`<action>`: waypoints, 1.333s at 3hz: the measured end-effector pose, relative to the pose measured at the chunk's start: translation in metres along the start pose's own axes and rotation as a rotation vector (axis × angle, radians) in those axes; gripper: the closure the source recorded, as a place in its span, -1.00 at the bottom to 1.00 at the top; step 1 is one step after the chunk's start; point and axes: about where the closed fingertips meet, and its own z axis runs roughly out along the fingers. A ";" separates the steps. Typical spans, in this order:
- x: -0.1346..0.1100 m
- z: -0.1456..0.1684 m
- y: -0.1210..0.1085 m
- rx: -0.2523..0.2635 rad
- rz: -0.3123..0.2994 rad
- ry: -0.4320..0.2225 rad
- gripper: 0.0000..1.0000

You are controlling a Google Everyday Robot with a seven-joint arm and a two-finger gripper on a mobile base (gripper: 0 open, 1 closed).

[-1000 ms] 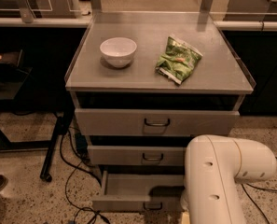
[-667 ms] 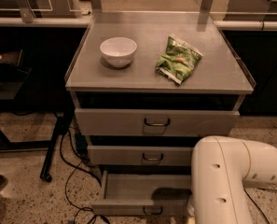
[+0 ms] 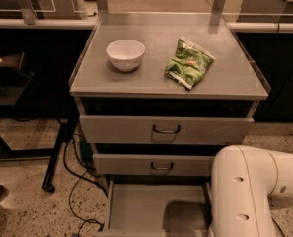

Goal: Open bottom drawer

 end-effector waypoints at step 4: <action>0.015 -0.001 0.026 -0.024 0.045 0.007 -1.00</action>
Offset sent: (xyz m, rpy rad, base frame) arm -0.0830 -0.0476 0.0118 -0.0052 0.0834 -0.1421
